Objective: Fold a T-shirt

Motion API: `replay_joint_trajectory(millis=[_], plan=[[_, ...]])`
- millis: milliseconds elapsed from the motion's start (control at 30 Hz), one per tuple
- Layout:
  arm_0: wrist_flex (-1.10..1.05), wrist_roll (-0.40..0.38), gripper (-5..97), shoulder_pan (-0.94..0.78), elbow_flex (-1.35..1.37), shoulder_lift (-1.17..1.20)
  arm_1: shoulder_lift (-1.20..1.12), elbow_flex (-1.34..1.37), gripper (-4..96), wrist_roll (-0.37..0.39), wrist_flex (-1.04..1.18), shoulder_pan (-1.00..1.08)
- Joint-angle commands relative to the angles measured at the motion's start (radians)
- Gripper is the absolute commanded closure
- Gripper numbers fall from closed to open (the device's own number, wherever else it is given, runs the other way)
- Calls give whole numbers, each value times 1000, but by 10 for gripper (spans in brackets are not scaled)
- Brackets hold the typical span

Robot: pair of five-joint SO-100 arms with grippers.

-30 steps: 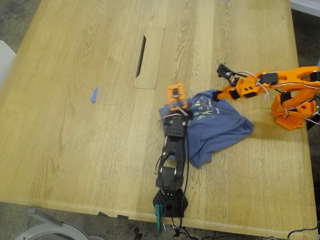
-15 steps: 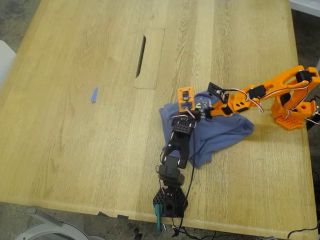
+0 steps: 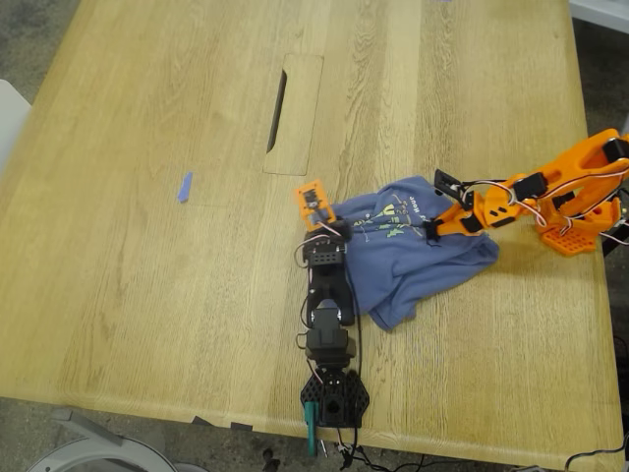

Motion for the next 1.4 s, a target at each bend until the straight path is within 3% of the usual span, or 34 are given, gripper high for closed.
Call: replay_joint_trajectory(millis=[0,300,667,967,1200,1367], plan=[[-14,-8,878,-106,-3,112,140,57,913,11,72,-2],[46,-3,878,-239,14,225,551,146,913,0,419,121],[127,3,878,-400,167,492,621,-75,913,-25,604,400],[236,-3,878,-614,383,834,746,-140,913,-5,742,876],[351,-12,878,-764,540,1141,902,-81,913,-74,890,1266],[557,-31,878,-887,712,1554,1131,52,913,-109,976,1488]])
